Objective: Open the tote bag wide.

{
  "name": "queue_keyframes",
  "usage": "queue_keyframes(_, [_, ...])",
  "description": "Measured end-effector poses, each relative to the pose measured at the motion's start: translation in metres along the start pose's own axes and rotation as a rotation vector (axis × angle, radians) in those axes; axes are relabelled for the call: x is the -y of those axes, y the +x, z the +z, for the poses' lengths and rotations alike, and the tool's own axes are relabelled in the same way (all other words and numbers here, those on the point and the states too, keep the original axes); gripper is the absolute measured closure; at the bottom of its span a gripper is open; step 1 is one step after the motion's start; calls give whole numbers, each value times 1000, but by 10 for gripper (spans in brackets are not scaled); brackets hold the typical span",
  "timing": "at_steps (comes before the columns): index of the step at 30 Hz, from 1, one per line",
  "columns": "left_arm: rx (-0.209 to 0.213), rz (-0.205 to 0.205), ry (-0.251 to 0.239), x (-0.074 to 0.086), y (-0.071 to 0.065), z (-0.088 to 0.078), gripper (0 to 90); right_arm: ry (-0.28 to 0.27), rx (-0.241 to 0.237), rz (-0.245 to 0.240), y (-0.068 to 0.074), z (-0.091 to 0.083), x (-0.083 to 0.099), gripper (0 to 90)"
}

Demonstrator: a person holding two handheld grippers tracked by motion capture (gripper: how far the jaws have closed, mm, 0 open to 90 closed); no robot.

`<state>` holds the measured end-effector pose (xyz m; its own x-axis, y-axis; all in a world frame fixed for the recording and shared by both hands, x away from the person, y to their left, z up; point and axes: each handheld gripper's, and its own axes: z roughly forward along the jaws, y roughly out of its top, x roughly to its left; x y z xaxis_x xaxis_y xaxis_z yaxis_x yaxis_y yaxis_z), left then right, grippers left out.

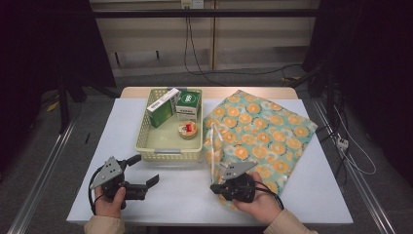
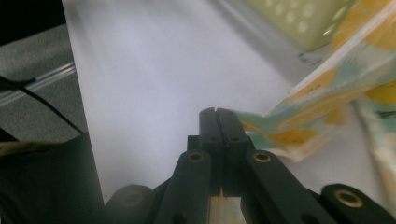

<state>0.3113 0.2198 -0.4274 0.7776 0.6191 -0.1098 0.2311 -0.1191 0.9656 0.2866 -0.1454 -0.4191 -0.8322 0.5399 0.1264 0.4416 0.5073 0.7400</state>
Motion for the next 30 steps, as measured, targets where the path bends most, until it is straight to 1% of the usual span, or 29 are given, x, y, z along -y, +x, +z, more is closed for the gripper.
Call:
queue_keyframes(3, [0,1,1,0,0,0,32,-38,18,16,-8,-16,-6,900])
queue_keyframes(6, [-1,0,1,0,0,0,32,-63,41,27,-18,-30,-11,900])
queue_keyframes(9, [-2,-1,-1,0,0,0,32,-64,85,22,-28,-42,-14,900])
queue_keyframes(11, [-1,-2,-2,0,0,0,32,-56,121,20,-38,-48,-13,900])
queue_keyframes(13, [2,10,2,0,0,0,32,-55,158,41,-52,-53,-10,900])
queue_keyframes(15, [3,6,2,0,0,0,32,-49,194,64,-67,-58,-4,900])
queue_keyframes(16, [3,5,1,0,0,0,32,-48,213,75,-73,-59,-2,900])
queue_keyframes(17, [2,1,0,0,0,0,32,-48,228,95,-82,-61,3,900])
queue_keyframes(19, [-1,-4,0,0,0,0,32,-49,254,122,-96,-64,10,900])
queue_keyframes(21, [1,-1,0,0,0,0,32,-26,302,128,-108,-65,17,900])
queue_keyframes(25, [0,3,3,0,0,0,32,-13,347,180,-130,-67,29,900])
queue_keyframes(26, [1,-1,2,0,0,0,32,-13,365,180,-135,-67,31,900])
queue_keyframes(30, [1,-1,1,1,0,0,32,-24,373,200,-148,-64,35,900])
